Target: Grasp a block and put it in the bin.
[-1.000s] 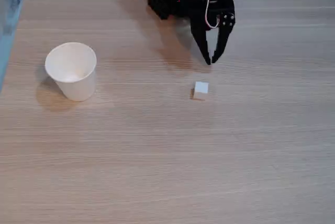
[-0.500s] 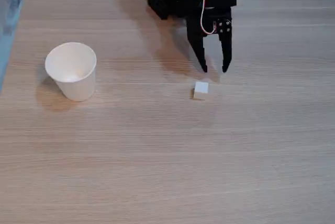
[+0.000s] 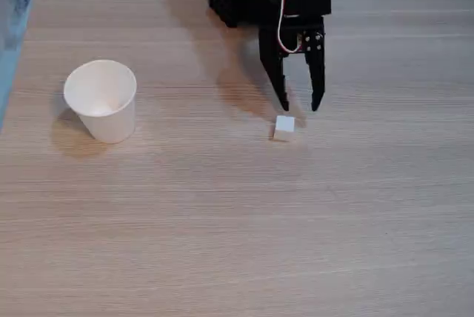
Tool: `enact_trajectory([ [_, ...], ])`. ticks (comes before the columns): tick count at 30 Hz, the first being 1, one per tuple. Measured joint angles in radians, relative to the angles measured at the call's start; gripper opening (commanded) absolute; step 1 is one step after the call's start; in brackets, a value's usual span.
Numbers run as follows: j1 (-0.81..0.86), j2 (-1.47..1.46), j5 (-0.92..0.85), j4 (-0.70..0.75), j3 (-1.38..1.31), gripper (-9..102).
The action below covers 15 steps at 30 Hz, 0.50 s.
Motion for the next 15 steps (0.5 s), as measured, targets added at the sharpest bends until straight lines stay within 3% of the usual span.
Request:
enact_trajectory([
  [15,0.101,-0.051,-0.018,-0.041,-0.006,27],
])
